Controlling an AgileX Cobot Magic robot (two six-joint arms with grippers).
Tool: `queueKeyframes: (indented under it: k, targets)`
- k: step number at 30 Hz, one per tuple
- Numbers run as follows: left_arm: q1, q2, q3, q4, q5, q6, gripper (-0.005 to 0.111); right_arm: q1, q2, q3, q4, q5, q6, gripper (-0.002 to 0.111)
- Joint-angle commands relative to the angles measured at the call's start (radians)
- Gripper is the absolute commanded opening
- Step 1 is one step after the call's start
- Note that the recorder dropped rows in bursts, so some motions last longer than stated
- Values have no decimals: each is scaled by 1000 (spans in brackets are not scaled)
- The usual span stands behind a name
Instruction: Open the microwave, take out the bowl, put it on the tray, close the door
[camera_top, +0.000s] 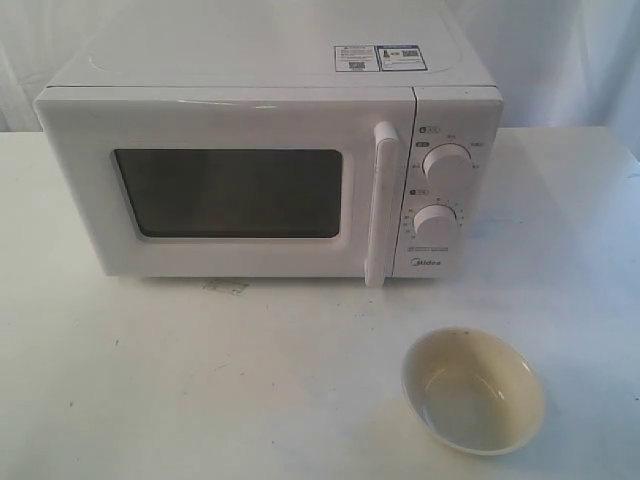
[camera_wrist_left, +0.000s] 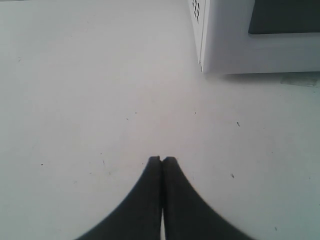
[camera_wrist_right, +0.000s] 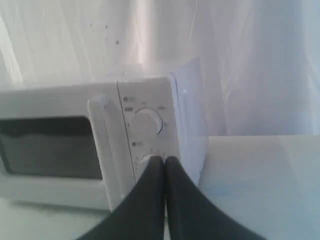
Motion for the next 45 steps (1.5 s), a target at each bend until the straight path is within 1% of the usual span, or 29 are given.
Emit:
queueKeyframes:
  k: [1,3,8,15,45]
  targets:
    - [2,-4,3,0,2,-3,0,-4,-7,6,-424,133,358,0]
    - [2,-4,3,0,2,-3,0,-4,-7,6,-492,201,414,0]
    - [2,-4,3,0,2,-3,0,-4,-7,6,-508,345,420,0]
    - [2,-4,3,0,2,-3,0,-4,-7,6,-508,347,458,0]
    - [2,-4,3,0,2,-3,0,-4,-7,6,-508,347,458,0]
